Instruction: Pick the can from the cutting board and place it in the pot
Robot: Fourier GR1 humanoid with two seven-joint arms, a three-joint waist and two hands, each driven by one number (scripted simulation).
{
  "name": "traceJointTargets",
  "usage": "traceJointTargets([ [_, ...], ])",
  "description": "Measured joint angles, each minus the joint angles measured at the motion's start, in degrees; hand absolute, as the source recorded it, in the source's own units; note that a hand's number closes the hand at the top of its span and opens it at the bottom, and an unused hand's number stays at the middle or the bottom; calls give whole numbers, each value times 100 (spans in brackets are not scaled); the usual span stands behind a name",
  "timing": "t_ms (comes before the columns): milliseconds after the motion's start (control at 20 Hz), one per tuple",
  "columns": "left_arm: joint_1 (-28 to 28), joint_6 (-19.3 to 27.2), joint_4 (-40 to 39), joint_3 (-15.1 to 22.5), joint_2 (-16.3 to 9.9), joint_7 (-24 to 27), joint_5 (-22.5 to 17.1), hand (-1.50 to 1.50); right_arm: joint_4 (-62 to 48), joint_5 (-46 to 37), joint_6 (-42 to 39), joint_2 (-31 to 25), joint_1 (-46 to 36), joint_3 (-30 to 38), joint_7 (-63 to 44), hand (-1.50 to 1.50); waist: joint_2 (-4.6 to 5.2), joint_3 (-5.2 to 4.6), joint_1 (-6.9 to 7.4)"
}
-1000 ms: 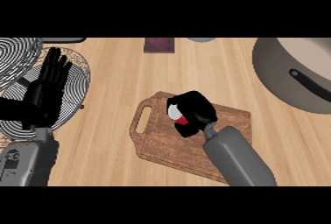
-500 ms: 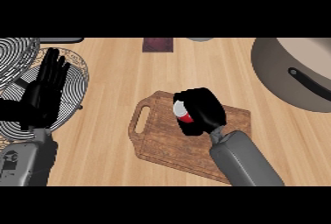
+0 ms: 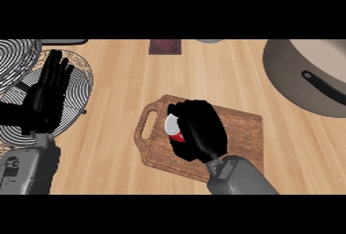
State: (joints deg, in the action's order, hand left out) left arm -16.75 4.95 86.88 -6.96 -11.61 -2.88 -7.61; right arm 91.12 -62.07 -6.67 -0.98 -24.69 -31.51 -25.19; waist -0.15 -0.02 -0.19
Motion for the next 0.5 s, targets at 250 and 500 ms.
traceJointTargets([
  [250,31,50,62,-13,16,-36,25,0,740,-405,83,-196,-102,504,-505,150,-6,1,-28],
  [500,201,43,228,53,75,-32,45,0,1266,-593,347,-559,-242,1317,-652,150,-4,2,-16],
])
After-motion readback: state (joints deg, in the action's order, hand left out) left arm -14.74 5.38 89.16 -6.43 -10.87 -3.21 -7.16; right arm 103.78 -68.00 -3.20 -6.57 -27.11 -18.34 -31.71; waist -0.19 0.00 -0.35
